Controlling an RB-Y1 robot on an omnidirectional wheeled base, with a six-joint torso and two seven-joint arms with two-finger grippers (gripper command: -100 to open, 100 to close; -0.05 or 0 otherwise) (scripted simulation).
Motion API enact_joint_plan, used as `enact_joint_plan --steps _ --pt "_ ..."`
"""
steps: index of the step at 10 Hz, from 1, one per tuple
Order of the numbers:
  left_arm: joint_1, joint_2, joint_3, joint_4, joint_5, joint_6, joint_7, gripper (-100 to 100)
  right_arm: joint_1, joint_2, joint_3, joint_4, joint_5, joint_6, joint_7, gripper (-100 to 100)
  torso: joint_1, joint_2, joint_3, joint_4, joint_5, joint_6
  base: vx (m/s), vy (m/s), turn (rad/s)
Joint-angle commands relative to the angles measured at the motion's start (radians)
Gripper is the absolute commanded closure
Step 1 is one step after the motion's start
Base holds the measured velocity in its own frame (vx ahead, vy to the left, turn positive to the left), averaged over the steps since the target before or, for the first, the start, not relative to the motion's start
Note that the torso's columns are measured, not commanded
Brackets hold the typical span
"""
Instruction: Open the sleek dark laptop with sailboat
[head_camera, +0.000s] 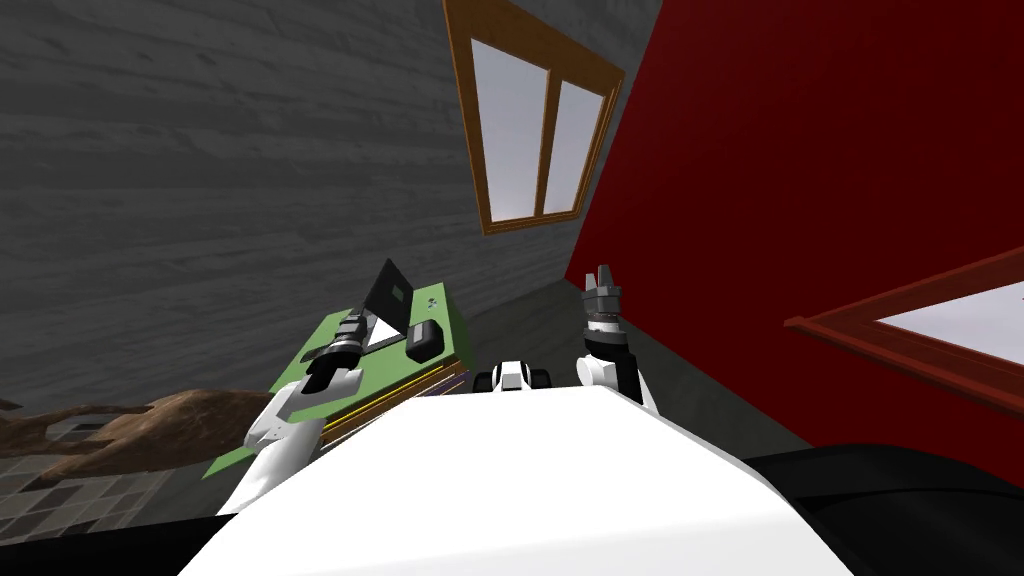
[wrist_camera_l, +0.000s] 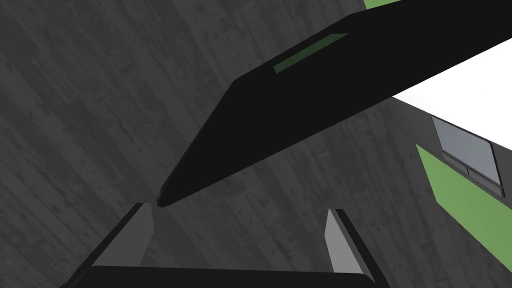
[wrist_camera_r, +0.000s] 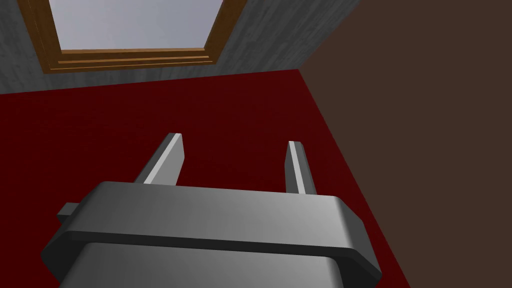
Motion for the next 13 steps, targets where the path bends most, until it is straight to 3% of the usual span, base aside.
enact_joint_plan --steps 1,2,3,4,6,9,10,11,13 --pt "-0.005 0.009 0.006 0.010 -0.005 0.015 -0.002 -100 0.000 0.000 0.000 0.000 0.000 0.000 0.000 0 0.001 0.000 0.000 0.000 0.001 0.001 0.018 -0.055 -0.005" --pt "-0.006 0.010 0.006 0.012 -0.006 0.017 -0.002 -100 0.000 0.000 0.000 0.000 0.000 0.000 0.000 0 0.004 0.002 0.001 0.000 0.001 -0.001 0.005 -0.013 0.003" --pt "-0.006 0.010 0.006 0.011 -0.006 0.017 -0.002 100 0.000 0.000 0.000 0.000 0.000 0.000 0.000 0 0.004 0.003 0.002 0.001 0.001 -0.002 0.002 -0.007 -0.002" --pt "-0.028 -0.018 0.001 0.021 0.035 0.008 0.038 100 0.000 0.000 0.000 0.000 0.000 0.000 0.000 0 0.003 0.001 0.001 0.000 0.001 -0.002 -0.061 0.102 0.013" --pt "-0.042 -0.037 -0.003 0.028 0.062 0.003 0.066 100 0.000 -0.001 -0.001 0.000 0.000 0.000 0.000 0 0.006 0.005 0.003 0.001 0.002 -0.002 -0.105 0.163 -0.001" --pt "-0.078 -0.083 -0.012 0.046 0.129 -0.010 0.133 100 0.000 -0.001 -0.001 0.000 0.000 0.000 0.000 0 -0.002 0.000 0.000 0.000 -0.001 -0.002 -0.089 0.162 0.006" --pt "-0.073 -0.069 -0.011 0.053 0.115 -0.012 0.116 100 0.000 -0.001 -0.001 0.000 0.000 0.000 0.000 0 -0.002 0.000 0.000 0.000 -0.001 -0.002 -0.047 0.079 -0.007" --pt "-0.067 -0.044 -0.005 0.045 0.096 0.006 0.101 -100 0.000 0.000 0.000 0.000 0.000 0.000 0.000 0 -0.006 -0.001 -0.001 0.000 -0.002 -0.002 0.055 -0.067 -0.001" --pt "-0.061 -0.021 0.000 0.039 0.077 0.024 0.082 -100 0.000 0.000 0.000 0.000 0.000 0.000 0.000 0 -0.011 -0.005 -0.003 -0.001 -0.004 -0.002 0.102 -0.150 0.004"
